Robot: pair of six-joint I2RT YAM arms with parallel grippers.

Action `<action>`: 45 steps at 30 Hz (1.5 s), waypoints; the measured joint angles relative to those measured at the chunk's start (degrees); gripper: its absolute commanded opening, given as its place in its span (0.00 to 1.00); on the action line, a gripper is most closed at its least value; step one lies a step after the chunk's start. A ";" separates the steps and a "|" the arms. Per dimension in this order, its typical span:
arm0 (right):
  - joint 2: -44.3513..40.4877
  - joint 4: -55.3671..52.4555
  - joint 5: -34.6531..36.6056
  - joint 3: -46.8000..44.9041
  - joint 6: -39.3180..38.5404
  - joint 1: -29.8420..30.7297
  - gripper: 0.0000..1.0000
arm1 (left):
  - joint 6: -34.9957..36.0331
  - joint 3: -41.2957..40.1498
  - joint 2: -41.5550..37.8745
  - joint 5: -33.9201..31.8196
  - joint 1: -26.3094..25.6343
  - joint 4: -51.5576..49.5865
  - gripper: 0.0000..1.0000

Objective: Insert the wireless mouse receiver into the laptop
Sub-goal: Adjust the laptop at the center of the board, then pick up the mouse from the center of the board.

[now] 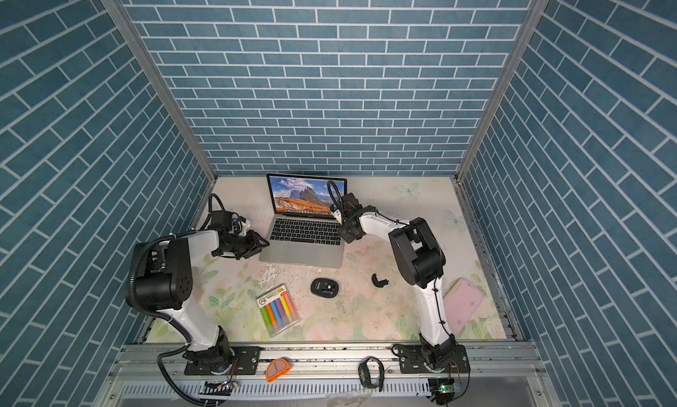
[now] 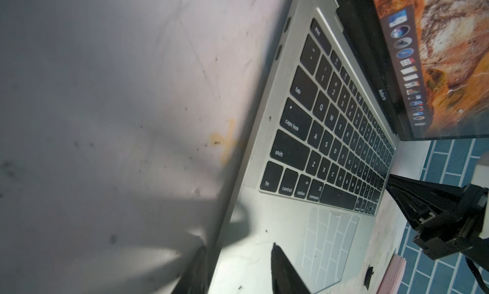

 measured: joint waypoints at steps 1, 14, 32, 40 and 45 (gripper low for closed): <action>-0.37 -0.17 0.48 -0.39 0.00 0.00 0.11 | -0.13 -0.15 -0.31 -0.24 -0.07 -0.07 0.44; -17.27 -3.56 3.89 -12.20 5.66 -0.44 0.11 | 4.26 0.22 -10.99 -7.67 -2.12 -14.08 0.53; -39.89 -3.96 -2.03 -33.35 26.47 -0.44 0.31 | 37.27 4.35 -32.50 -12.85 -26.97 -21.29 0.77; -42.86 -2.73 -4.83 -40.06 32.98 -0.44 0.36 | 53.46 0.20 -32.02 -14.97 -41.66 -17.35 0.82; -42.86 -1.84 -5.84 -42.47 34.84 -0.44 0.37 | 59.84 -1.70 -27.65 -17.86 -48.00 -15.06 0.84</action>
